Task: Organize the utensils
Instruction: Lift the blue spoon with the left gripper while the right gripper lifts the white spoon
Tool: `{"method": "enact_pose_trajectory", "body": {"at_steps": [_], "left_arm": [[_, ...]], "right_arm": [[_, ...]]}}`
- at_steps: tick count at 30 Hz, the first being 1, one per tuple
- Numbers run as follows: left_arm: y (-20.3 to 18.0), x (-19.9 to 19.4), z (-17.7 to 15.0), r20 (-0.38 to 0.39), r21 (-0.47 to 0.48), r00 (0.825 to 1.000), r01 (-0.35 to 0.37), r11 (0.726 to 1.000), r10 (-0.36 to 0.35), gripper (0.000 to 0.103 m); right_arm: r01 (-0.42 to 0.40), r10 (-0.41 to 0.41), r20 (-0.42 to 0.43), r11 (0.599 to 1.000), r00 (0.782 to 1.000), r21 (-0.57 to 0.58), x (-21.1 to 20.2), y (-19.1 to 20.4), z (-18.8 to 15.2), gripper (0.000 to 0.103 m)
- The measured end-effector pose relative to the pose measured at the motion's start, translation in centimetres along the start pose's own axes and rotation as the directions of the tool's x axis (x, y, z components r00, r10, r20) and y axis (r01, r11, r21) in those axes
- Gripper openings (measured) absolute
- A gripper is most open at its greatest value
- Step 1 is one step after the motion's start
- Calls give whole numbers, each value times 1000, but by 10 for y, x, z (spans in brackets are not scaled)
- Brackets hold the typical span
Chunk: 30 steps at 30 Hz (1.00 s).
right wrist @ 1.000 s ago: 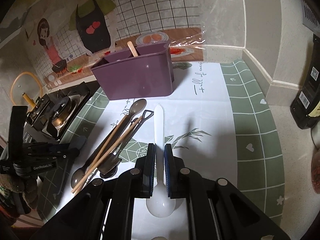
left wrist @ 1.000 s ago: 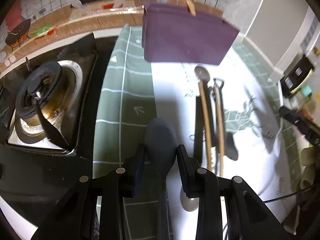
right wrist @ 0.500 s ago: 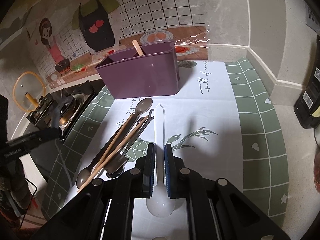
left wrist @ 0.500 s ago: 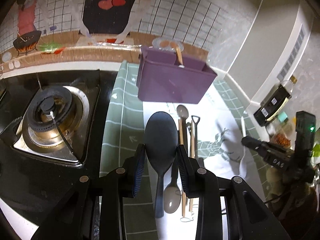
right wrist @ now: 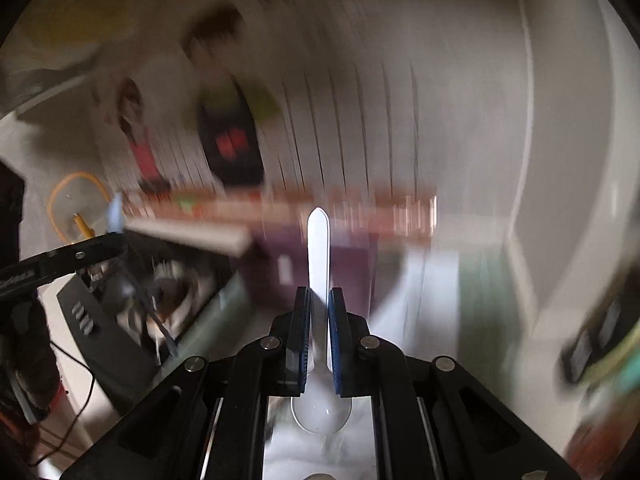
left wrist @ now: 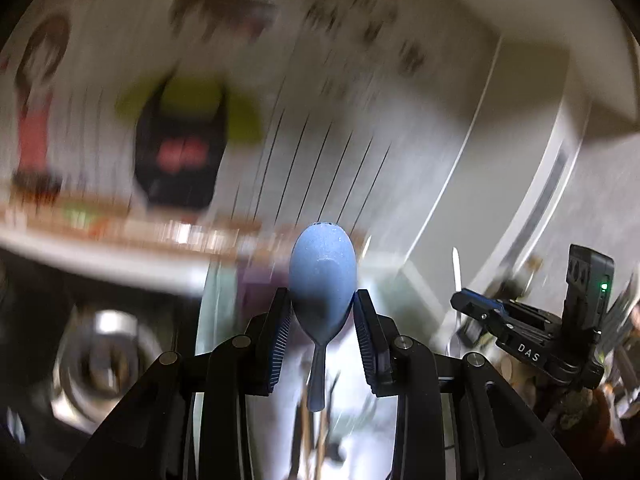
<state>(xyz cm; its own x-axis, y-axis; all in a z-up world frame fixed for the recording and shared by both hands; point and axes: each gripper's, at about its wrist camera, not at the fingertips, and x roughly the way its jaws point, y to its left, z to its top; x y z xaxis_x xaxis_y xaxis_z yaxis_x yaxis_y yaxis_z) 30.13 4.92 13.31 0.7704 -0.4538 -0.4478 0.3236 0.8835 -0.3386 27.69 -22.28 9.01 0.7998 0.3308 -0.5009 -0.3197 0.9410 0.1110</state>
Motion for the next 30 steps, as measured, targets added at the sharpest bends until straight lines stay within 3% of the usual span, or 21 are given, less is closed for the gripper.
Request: {"method": "enact_pose_trajectory", "body": {"at_steps": [4,9,13,18,27,30], "left_arm": [[-11,8,47,104,9,995,6,1000,-7,33],[-2,58,58,104,-42,994,-41,998,45,33],[13,106,45,29,-88,993,-108,990,111,33],[34,147,23,-50,-104,979,-201,974,196,33],[47,183,-9,-124,-130,977,-189,973,173,35],[44,176,-8,-136,-138,977,-183,973,165,43]], "right_arm": [[-45,56,158,996,986,-73,-17,3,69,9],[-119,140,237,988,961,-102,17,-4,88,9],[-190,201,176,979,964,-80,75,-16,75,9],[-221,229,92,972,969,-85,139,-27,50,9],[-269,271,-44,962,962,47,198,-51,15,12],[-245,253,-83,965,964,89,197,-58,11,16]]}}
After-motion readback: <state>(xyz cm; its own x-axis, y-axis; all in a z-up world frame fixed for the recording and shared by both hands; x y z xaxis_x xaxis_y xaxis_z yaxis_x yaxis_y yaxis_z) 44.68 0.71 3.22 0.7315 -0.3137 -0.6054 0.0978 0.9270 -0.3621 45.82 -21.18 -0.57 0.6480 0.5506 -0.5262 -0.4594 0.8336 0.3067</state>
